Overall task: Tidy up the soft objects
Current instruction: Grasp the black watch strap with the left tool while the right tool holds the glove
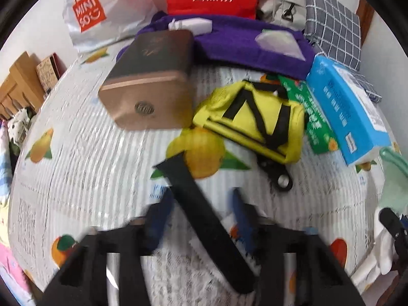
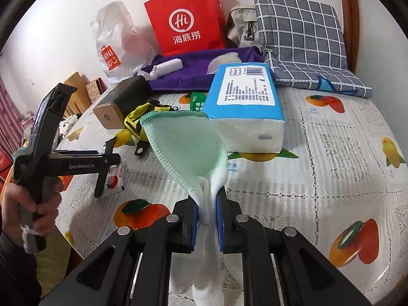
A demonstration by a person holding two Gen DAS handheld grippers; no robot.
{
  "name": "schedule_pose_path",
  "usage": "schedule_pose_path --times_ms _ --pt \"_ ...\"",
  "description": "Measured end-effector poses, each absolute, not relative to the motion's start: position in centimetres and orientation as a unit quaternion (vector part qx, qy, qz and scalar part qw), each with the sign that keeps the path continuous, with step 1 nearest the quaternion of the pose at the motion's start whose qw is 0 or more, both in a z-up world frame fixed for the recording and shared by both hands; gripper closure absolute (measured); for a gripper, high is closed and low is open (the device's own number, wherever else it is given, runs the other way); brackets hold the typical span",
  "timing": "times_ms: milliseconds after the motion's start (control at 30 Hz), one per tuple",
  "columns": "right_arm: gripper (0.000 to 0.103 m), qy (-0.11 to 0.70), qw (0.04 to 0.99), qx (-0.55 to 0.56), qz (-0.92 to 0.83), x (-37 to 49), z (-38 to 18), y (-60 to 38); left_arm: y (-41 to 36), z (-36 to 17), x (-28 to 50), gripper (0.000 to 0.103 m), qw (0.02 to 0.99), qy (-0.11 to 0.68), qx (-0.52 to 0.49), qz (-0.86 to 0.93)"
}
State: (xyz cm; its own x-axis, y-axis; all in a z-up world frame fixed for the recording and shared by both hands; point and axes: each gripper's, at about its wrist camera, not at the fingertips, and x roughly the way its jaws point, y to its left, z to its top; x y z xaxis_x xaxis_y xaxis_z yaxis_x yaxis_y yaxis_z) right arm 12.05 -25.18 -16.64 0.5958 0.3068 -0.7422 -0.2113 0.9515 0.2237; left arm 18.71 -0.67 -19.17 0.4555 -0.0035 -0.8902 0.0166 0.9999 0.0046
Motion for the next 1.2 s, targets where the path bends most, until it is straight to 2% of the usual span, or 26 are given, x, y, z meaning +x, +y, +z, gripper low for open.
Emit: schedule_pose_path --times_ms 167,233,267,333,400,467,500,533,633,733,1200 --pt "0.09 0.427 0.893 0.058 0.13 12.1 -17.0 -26.0 -1.3 -18.9 19.0 0.083 0.851 0.525 0.028 -0.021" --pt "0.09 0.427 0.893 0.06 0.129 12.1 -17.2 -26.3 -1.1 -18.9 18.8 0.081 0.845 0.532 0.034 -0.023" --pt "0.09 0.428 0.893 0.06 0.127 12.1 -17.2 -26.4 -1.0 -18.9 18.6 0.078 0.845 0.533 0.038 -0.022" --pt "0.09 0.428 0.894 0.055 0.124 12.1 -17.4 -26.4 -1.0 -19.0 18.5 0.057 0.846 0.53 0.052 -0.005" --pt "0.09 0.428 0.893 0.057 0.126 12.2 -17.5 -26.3 -0.5 -19.2 18.5 0.057 0.851 0.524 0.033 -0.007" --pt "0.09 0.429 0.892 0.057 0.129 12.2 -17.6 -26.2 -0.1 -19.3 18.4 0.063 0.853 0.522 0.021 -0.017" --pt "0.09 0.429 0.892 0.055 0.13 12.1 -17.6 -26.2 -0.3 -19.2 18.3 0.077 0.854 0.519 0.026 -0.029" --pt "0.09 0.429 0.892 0.054 0.13 12.0 -17.5 -26.0 -0.7 -19.1 18.2 0.083 0.855 0.516 0.033 -0.037" --pt "0.09 0.428 0.892 0.054 0.131 11.9 -17.4 -25.9 -2.0 -19.0 18.2 0.083 0.855 0.514 0.065 -0.036" --pt "0.09 0.428 0.893 0.053 0.13 11.7 -17.2 -25.9 -1.8 -18.4 18.4 0.083 0.847 0.527 0.041 -0.052" --pt "0.091 0.408 0.905 0.041 0.112 11.1 -14.5 -26.1 0.0 -14.4 17.3 0.083 0.866 0.497 0.009 -0.063"
